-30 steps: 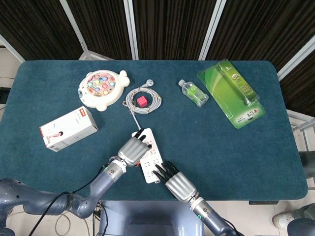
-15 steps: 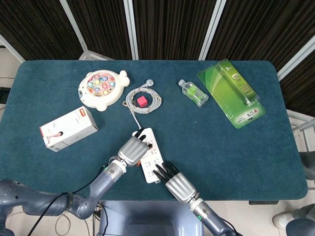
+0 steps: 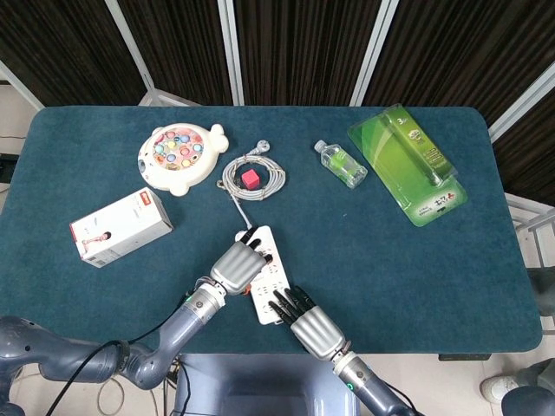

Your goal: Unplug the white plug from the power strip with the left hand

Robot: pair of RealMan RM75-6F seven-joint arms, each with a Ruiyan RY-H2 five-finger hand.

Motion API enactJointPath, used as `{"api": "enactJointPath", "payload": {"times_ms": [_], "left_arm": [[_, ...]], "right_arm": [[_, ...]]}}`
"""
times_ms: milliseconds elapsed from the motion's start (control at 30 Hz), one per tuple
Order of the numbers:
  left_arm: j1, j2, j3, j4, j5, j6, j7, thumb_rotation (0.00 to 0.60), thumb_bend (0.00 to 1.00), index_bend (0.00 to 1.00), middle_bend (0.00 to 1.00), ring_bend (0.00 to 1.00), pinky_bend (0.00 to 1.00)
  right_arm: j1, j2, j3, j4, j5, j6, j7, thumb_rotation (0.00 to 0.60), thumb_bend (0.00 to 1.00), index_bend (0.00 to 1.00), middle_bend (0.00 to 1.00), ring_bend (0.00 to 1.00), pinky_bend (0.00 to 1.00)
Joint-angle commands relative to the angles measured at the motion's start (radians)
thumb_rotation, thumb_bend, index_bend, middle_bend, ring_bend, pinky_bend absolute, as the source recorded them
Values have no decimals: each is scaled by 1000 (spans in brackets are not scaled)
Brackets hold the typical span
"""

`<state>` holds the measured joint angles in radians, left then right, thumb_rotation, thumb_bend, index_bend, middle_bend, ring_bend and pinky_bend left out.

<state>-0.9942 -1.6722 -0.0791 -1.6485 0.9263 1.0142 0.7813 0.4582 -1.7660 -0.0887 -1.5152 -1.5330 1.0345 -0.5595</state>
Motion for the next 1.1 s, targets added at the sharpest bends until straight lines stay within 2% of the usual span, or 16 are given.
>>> {"api": "enactJointPath", "payload": {"times_ms": [33,667,1100], "left_arm": [[2,2,-1,-5,3,3,0,600,459,653,688,213,35],[8,12,-6,-26,9,8,3,600,459,661,699,219,40],[35,45,23,-55,44,20,-12,600,459,672,709,225,52]], "right_arm": [[-1,1,-1,-1,0,0,-1,600,732,0,0,0,11],[-3,2,-4,-11,-1,-3,-11,600,732,0,0,0,11],[-4,-3,-6,-11,2,-8,-21,600,733,0,0,0,11]]}}
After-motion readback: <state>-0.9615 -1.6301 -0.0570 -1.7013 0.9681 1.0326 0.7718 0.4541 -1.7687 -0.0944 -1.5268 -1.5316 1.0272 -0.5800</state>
